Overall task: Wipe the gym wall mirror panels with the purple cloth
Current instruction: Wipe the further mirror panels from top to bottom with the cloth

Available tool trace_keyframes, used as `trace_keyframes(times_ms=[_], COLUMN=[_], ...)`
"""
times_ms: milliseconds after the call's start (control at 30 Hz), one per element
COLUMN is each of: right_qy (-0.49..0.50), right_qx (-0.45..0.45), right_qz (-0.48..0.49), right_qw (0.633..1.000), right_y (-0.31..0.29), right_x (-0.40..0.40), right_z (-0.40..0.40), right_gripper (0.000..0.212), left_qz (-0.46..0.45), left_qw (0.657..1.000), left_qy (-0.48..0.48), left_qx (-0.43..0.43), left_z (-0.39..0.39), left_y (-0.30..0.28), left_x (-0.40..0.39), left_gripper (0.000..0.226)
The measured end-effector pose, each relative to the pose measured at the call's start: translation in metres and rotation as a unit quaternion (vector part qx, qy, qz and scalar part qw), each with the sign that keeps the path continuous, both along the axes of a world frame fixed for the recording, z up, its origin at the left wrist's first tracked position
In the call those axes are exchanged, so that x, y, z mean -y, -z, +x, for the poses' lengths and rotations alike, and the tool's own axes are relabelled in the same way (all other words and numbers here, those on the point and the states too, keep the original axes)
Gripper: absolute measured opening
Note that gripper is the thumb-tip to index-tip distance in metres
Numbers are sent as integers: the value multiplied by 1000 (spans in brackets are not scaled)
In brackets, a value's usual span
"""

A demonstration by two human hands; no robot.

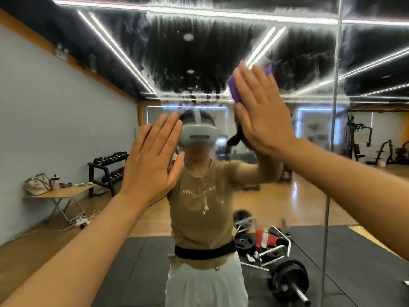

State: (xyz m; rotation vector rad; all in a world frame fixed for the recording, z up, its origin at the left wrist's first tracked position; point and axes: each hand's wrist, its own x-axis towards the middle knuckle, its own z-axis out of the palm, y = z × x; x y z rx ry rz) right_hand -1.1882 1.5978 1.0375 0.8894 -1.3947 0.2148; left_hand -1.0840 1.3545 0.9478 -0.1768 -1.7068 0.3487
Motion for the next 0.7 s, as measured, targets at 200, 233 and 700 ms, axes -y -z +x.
trace_keyframes(times_ms=[200,233,700], right_qy=[42,52,62], right_qx=[-79,-97,-12], right_qz=[300,332,71], right_qw=[950,937,995], right_y=[141,152,-47], right_x=[1,-2,-4], right_z=[6,4,3], right_gripper=[58,59,57], left_qz=[-6,-8,-13], left_qw=[1000,1000,1000], left_qy=[-4,-4,-13], left_qx=[11,13,7], left_z=[5,6,11], left_y=[5,5,12], left_x=[13,14,25], left_gripper=[63,63,60])
